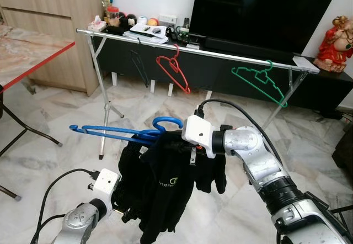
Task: Hang hanger
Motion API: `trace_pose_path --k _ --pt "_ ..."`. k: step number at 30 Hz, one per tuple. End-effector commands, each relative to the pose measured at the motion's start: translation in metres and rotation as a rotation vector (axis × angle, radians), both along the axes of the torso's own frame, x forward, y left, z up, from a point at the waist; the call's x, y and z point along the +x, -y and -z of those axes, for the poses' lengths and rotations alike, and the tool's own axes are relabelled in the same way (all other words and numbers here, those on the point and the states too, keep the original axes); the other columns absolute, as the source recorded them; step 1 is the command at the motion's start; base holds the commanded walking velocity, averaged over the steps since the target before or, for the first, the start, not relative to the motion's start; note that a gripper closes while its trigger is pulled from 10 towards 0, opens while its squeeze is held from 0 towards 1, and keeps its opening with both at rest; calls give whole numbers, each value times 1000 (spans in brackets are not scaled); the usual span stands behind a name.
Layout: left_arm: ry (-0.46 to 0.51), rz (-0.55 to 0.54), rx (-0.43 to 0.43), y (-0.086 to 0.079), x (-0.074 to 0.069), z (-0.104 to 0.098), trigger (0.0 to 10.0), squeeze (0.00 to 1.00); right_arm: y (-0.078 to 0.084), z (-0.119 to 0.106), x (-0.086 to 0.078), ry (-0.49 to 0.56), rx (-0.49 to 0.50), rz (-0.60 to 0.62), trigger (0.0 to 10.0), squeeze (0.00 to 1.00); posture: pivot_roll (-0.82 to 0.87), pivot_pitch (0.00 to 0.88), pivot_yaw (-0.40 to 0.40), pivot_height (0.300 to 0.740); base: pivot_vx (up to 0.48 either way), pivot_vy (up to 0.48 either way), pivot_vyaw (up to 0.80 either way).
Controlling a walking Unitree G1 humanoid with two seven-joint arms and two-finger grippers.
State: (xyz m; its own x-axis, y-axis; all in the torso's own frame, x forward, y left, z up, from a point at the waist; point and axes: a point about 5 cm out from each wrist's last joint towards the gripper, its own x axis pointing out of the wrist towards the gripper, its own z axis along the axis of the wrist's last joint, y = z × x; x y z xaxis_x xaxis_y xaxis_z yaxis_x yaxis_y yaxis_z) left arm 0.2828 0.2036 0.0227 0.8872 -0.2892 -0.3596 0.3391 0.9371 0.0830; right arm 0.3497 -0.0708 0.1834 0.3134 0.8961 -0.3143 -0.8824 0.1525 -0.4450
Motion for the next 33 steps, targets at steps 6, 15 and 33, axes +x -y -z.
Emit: trace_pose_path --k 6,15,33 --pt "-28 -80 32 -11 0 4 0 0 23 3 0 36 -103 -12 0 0 132 0 -149 740 0 0 0" --pt "-69 -121 51 -18 -6 11 0 0 80 22 -1 -7 -354 -1 0 0 125 0 -151 740 0 0 0" --pt "-98 -129 60 -20 -8 15 0 0 109 36 -1 -44 -545 20 0 0 129 0 -148 740 0 0 0"
